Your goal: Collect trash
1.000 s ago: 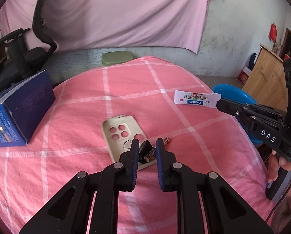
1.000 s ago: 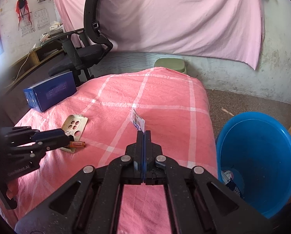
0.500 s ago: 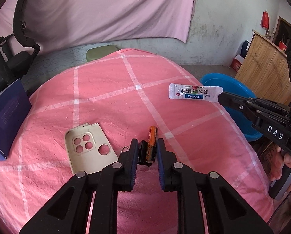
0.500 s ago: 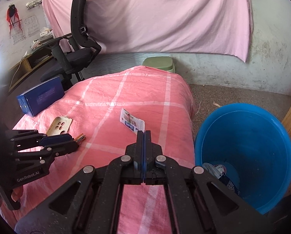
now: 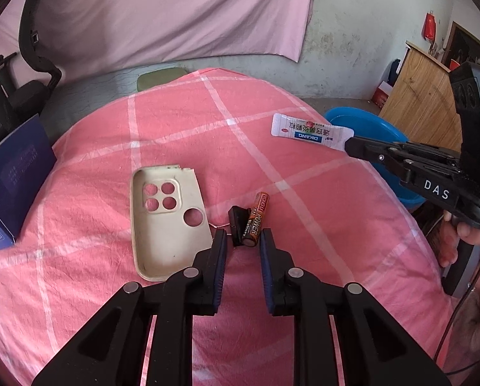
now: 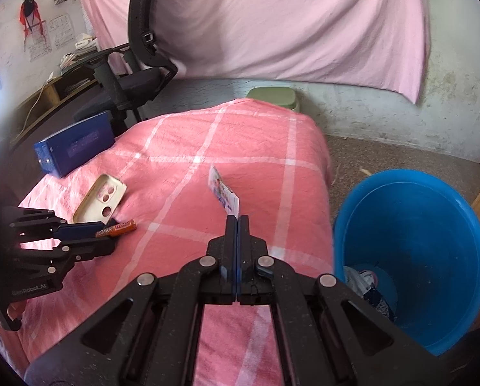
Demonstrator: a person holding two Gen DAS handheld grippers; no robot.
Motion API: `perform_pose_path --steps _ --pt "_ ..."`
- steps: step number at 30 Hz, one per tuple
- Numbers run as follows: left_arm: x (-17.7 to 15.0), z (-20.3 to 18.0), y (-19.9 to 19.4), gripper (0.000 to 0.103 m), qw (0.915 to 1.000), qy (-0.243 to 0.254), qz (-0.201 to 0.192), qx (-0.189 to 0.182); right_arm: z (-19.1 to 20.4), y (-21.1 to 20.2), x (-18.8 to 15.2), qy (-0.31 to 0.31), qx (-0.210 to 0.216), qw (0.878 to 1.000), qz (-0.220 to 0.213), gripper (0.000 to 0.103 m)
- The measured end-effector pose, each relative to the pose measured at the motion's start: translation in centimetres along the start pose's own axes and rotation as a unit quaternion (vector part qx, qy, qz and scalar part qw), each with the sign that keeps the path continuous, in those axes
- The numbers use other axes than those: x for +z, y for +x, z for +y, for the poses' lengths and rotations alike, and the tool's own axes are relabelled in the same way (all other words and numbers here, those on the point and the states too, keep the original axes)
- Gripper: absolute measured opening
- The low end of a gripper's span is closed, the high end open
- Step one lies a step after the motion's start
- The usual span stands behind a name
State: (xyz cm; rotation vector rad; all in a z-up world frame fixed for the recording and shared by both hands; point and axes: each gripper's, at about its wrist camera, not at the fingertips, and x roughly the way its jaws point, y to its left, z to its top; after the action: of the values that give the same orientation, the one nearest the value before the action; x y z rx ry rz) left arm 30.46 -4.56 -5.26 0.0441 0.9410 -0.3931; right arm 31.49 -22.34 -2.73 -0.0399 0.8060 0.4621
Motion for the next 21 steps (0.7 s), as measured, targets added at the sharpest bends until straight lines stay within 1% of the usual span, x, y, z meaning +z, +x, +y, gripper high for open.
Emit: perform_pose_path --steps 7,14,18,21 --pt "0.4 -0.4 0.4 0.017 1.0000 -0.002 -0.003 0.003 0.3 0.7 -0.1 -0.010 0.005 1.000 0.019 0.021" --pt "0.8 -1.2 0.9 0.017 0.9995 0.011 -0.014 0.026 0.6 1.0 0.0 -0.015 0.013 0.999 0.028 0.022" --pt "1.2 -1.0 1.2 0.019 0.9997 0.006 -0.014 0.018 0.7 1.3 0.3 -0.018 0.009 0.999 0.028 0.024" --pt "1.3 -0.9 1.1 0.022 0.9998 -0.001 -0.015 0.010 0.7 1.5 0.6 -0.016 0.007 1.000 0.026 0.028"
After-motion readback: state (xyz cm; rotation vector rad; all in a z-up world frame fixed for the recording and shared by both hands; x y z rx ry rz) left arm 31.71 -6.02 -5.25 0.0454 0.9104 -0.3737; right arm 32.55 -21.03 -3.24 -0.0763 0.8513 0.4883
